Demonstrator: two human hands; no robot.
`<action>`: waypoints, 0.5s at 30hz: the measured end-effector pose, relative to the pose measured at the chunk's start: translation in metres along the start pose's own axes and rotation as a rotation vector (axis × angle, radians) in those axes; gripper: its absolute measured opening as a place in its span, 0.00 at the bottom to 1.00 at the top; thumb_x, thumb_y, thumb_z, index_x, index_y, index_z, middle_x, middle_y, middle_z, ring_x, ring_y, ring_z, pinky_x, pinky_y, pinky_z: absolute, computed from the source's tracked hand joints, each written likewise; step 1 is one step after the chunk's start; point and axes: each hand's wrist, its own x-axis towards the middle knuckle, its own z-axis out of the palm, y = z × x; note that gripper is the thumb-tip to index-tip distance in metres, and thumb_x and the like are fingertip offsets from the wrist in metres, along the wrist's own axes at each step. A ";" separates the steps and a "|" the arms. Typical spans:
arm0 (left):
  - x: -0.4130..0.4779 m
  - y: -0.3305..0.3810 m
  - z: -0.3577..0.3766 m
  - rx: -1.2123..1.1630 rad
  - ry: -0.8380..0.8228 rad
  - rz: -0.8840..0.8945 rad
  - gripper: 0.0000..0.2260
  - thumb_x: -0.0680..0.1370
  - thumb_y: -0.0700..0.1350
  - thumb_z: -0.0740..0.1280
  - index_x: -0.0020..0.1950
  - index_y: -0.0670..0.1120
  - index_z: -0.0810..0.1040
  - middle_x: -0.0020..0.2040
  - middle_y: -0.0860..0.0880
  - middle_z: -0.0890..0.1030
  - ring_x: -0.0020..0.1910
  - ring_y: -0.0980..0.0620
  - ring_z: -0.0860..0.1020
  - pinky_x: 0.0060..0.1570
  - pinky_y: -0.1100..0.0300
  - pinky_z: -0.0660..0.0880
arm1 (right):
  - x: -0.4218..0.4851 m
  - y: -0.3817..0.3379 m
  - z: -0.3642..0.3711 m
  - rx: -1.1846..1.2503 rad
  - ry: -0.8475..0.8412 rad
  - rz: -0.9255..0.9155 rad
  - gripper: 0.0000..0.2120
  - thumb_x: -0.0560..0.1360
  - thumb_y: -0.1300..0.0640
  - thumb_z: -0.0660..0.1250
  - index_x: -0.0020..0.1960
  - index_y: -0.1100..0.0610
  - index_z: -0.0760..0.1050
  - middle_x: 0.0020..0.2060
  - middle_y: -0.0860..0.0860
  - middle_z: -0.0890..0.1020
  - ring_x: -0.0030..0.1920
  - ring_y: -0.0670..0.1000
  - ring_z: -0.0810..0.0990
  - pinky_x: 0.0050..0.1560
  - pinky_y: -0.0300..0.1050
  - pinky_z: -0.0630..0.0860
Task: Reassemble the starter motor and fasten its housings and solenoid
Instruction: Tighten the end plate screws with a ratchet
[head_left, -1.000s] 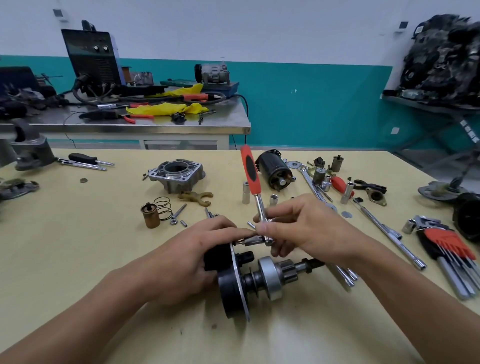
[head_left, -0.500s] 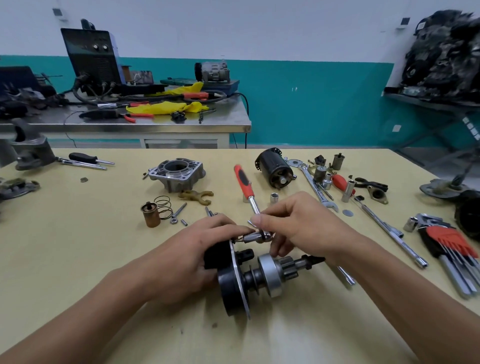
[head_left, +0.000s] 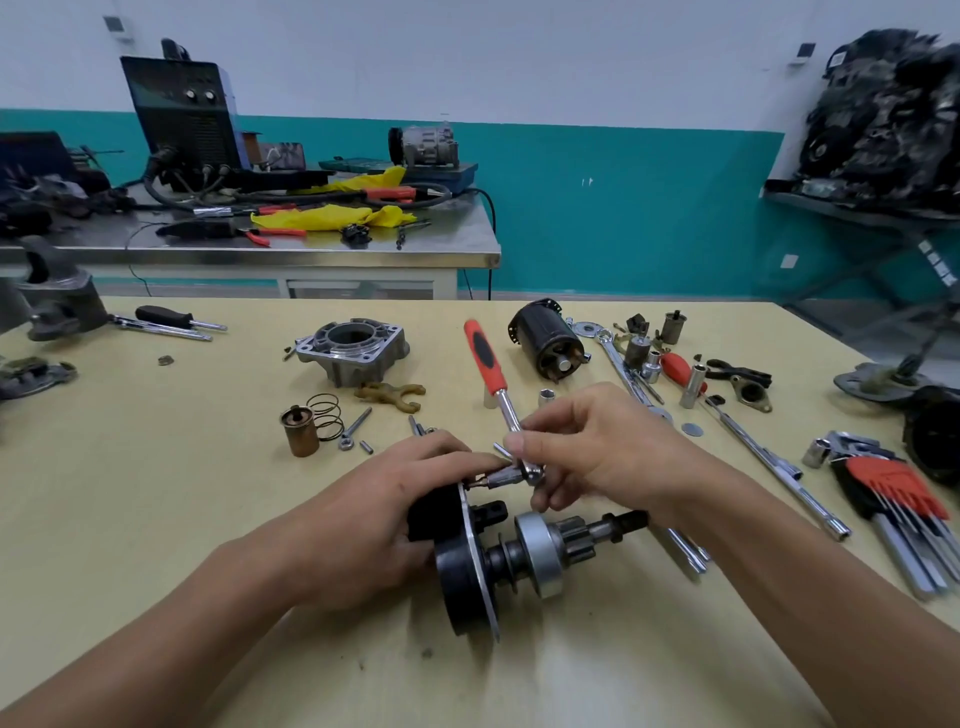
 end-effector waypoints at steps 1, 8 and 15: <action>0.000 0.000 0.000 0.004 0.000 0.002 0.27 0.75 0.46 0.73 0.71 0.62 0.71 0.59 0.63 0.71 0.60 0.61 0.73 0.60 0.62 0.72 | -0.003 0.000 -0.004 -0.001 -0.028 -0.035 0.07 0.72 0.55 0.75 0.46 0.58 0.85 0.35 0.53 0.86 0.36 0.54 0.86 0.36 0.40 0.81; 0.002 0.001 0.000 -0.001 0.001 -0.002 0.23 0.75 0.46 0.74 0.68 0.60 0.73 0.60 0.63 0.71 0.61 0.62 0.72 0.60 0.67 0.70 | -0.010 -0.001 -0.008 -0.014 -0.077 -0.193 0.08 0.65 0.56 0.79 0.44 0.50 0.87 0.43 0.50 0.87 0.42 0.48 0.86 0.40 0.32 0.78; 0.001 0.002 0.000 0.008 0.002 -0.004 0.26 0.75 0.44 0.74 0.71 0.60 0.72 0.60 0.60 0.72 0.60 0.61 0.73 0.60 0.62 0.71 | 0.002 0.000 0.005 -0.017 0.073 0.008 0.08 0.75 0.54 0.74 0.41 0.56 0.84 0.28 0.49 0.83 0.33 0.51 0.86 0.29 0.33 0.75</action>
